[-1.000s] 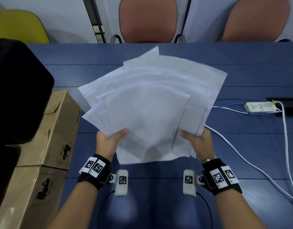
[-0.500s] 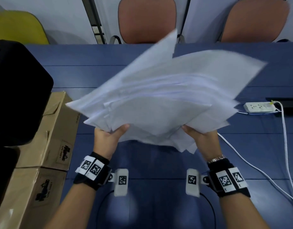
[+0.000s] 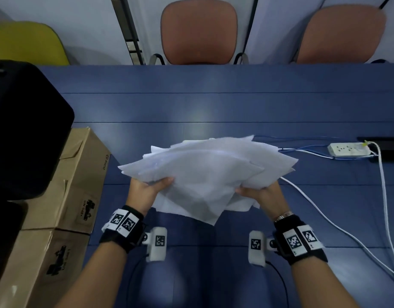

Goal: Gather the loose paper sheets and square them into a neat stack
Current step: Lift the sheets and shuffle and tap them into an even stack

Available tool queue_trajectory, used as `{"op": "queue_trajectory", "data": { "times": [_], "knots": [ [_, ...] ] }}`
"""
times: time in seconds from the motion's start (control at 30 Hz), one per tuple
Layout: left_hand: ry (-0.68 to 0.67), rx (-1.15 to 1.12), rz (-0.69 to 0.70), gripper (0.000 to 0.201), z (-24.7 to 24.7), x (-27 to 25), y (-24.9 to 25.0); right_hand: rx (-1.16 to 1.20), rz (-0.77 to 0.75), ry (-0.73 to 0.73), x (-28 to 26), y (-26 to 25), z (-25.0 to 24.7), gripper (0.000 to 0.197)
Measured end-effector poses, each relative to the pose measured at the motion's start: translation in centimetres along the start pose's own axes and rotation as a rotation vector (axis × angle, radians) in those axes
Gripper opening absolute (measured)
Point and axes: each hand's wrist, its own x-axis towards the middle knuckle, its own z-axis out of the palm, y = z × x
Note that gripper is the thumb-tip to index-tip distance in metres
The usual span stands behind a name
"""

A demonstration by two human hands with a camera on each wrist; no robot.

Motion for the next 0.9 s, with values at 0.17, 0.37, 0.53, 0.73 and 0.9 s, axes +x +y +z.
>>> {"op": "queue_trajectory", "data": {
  "times": [0.17,0.37,0.53,0.73,0.9],
  "knots": [
    [0.055,-0.089,0.024,0.040,1.1,-0.4,0.6,-0.021,-0.004,-0.003,0.3,-0.3,0.4,0.062],
    [0.097,-0.144,0.057,0.042,1.8,-0.3,1.0,0.071,-0.123,0.208,1.4,-1.9,2.3,0.048],
    [0.088,-0.138,0.163,0.049,1.6,0.3,2.6,0.108,-0.249,0.300,1.7,-3.0,2.8,0.043],
    [0.088,-0.019,0.027,0.044,1.3,0.8,0.6,0.117,-0.226,0.327,2.1,-1.8,2.9,0.030],
    [0.059,0.018,-0.121,0.038,0.7,1.0,-0.9,0.010,-0.022,0.208,1.9,0.8,1.4,0.027]
  ]
}}
